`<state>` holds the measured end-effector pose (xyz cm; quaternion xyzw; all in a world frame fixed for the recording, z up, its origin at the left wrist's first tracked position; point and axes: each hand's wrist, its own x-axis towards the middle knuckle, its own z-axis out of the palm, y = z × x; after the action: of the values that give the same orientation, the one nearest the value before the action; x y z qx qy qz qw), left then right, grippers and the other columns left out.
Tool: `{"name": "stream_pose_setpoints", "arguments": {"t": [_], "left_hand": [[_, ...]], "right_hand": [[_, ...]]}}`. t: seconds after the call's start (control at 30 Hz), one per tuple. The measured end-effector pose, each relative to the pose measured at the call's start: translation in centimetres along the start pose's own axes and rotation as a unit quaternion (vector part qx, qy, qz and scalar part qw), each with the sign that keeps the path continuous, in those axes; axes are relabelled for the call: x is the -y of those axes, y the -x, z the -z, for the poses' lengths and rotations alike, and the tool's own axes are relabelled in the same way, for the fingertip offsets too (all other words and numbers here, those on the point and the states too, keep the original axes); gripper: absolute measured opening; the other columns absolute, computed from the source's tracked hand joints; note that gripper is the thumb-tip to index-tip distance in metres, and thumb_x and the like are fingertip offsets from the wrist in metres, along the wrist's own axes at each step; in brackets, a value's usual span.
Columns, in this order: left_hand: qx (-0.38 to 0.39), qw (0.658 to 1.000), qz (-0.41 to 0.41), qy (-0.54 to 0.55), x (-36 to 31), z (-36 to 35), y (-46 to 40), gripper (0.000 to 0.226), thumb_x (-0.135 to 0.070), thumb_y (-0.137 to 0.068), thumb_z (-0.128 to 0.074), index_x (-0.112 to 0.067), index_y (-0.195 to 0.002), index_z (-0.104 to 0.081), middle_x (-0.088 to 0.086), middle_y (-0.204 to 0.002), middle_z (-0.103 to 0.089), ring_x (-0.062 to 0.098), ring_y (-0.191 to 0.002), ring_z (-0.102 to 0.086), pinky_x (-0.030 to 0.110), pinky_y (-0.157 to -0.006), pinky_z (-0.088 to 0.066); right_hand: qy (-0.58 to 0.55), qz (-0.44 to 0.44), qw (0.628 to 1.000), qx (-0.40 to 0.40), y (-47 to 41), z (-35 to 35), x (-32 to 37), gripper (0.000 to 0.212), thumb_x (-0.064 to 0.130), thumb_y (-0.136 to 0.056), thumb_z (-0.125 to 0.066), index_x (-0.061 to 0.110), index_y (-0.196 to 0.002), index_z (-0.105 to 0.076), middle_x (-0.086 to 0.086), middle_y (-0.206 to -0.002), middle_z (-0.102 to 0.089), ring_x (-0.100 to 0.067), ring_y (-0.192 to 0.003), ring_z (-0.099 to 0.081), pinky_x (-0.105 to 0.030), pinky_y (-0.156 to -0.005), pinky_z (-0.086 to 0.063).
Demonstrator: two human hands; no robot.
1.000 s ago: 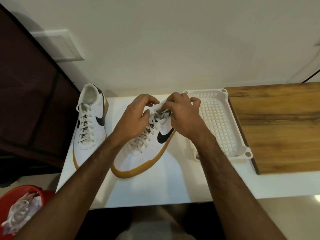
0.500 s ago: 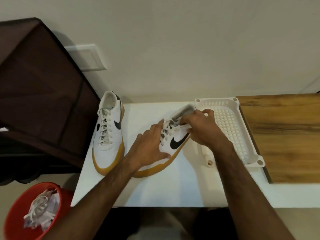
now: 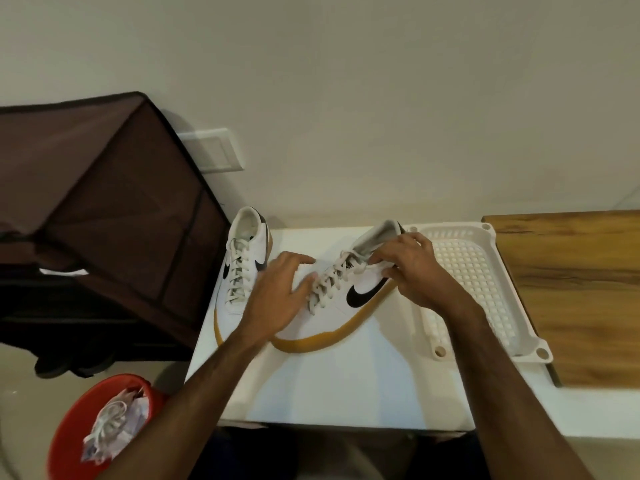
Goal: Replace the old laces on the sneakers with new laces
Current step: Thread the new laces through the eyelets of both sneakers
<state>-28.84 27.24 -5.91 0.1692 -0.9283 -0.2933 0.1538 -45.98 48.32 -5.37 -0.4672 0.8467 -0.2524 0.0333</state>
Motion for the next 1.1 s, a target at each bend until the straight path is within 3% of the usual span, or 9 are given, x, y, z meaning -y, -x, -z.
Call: {"name": "stream_pose_setpoints", "arguments": {"t": [0.13,0.23,0.33,0.43,0.5,0.63,0.87,1.0,1.1], "left_hand": [[-0.081,0.964,0.067,-0.246,3.2,1.2,-2.3,0.043,-0.032,-0.091,-0.068,-0.018,-0.129,-0.055,0.005,-0.132,-0.053,0.030,-0.123,-0.049,0.048,-0.096,-0.037],[-0.073,0.934,0.140,-0.320,4.7,2.2,-4.2,0.056,-0.039,-0.089,-0.069,-0.011,-0.133,-0.050,0.012,-0.135,-0.052,0.033,-0.123,-0.048,0.051,-0.100,-0.036],[-0.041,0.924,0.160,-0.344,5.7,2.8,-5.6,0.056,-0.042,-0.089,-0.070,-0.012,-0.131,-0.049,0.011,-0.129,-0.058,0.031,-0.120,-0.050,0.048,-0.100,-0.035],[-0.003,0.916,0.165,-0.365,6.3,3.1,-6.6,0.047,-0.043,-0.089,-0.069,-0.017,-0.125,-0.055,0.006,-0.122,-0.063,0.027,-0.118,-0.048,0.045,-0.096,-0.033],[0.014,0.909,0.150,-0.389,6.3,3.1,-7.0,0.044,-0.043,-0.089,-0.068,-0.019,-0.124,-0.057,0.003,-0.122,-0.062,0.024,-0.116,-0.047,0.044,-0.095,-0.032],[0.040,0.925,0.141,-0.351,5.7,2.4,-7.4,0.038,-0.027,-0.090,-0.068,-0.020,-0.125,-0.054,0.000,-0.124,-0.060,0.023,-0.118,-0.049,0.045,-0.099,-0.030],[0.069,0.943,0.058,-0.320,2.3,1.4,-6.7,0.043,-0.023,-0.095,-0.059,-0.022,-0.137,-0.050,0.000,-0.135,-0.050,0.021,-0.125,-0.046,0.047,-0.107,-0.027],[-0.065,0.975,-0.040,-0.210,-2.6,0.8,-2.7,0.035,-0.021,-0.096,-0.056,-0.018,-0.131,-0.056,0.000,-0.128,-0.059,0.019,-0.116,-0.055,0.040,-0.099,-0.038],[0.014,0.966,-0.138,-0.219,-6.1,-1.8,0.7,0.028,-0.035,-0.102,-0.044,-0.019,-0.117,-0.062,0.001,-0.113,-0.064,0.021,-0.101,-0.059,0.038,-0.089,-0.039]], "right_hand": [[-0.041,0.032,0.998,0.029,-1.1,-1.3,0.5,0.032,-0.007,-0.085,-0.067,0.016,-0.106,-0.074,0.002,-0.110,-0.070,-0.021,-0.117,-0.053,-0.035,-0.115,-0.023],[-0.046,0.067,0.996,0.041,-1.8,-3.3,0.8,0.036,-0.014,-0.079,-0.065,0.012,-0.102,-0.075,-0.003,-0.108,-0.071,-0.030,-0.107,-0.060,-0.044,-0.097,-0.045],[-0.023,0.054,0.998,0.027,-2.1,-4.8,0.9,0.043,-0.013,-0.083,-0.062,0.019,-0.110,-0.073,0.003,-0.114,-0.067,-0.028,-0.110,-0.056,-0.042,-0.092,-0.046],[0.055,0.051,0.997,0.034,-2.2,-4.9,1.0,0.048,-0.002,-0.085,-0.065,0.028,-0.123,-0.067,0.012,-0.128,-0.062,-0.019,-0.133,-0.045,-0.049,-0.121,-0.020],[0.111,0.061,0.990,0.069,-2.4,-4.4,1.7,0.050,0.002,-0.087,-0.063,0.028,-0.129,-0.064,0.013,-0.132,-0.062,-0.015,-0.141,-0.039,-0.052,-0.123,0.005],[0.164,0.074,0.977,0.116,-1.9,-3.7,2.4,0.052,0.001,-0.091,-0.057,0.027,-0.136,-0.058,0.008,-0.135,-0.062,-0.017,-0.141,-0.040,-0.050,-0.122,0.011],[0.137,0.047,0.971,0.191,2.5,-1.9,5.2,0.045,0.018,-0.096,-0.063,0.030,-0.139,-0.053,0.008,-0.149,-0.047,-0.017,-0.143,-0.033,-0.049,-0.116,-0.011],[0.138,0.001,0.985,0.108,-1.3,2.7,5.4,0.042,0.005,-0.092,-0.052,0.031,-0.122,-0.063,0.008,-0.126,-0.059,-0.018,-0.124,-0.048,-0.043,-0.106,-0.023],[0.125,0.029,0.988,0.088,-6.5,3.8,5.9,0.045,0.001,-0.090,-0.052,0.024,-0.128,-0.060,0.001,-0.130,-0.060,-0.024,-0.123,-0.051,-0.043,-0.100,-0.037]]}}
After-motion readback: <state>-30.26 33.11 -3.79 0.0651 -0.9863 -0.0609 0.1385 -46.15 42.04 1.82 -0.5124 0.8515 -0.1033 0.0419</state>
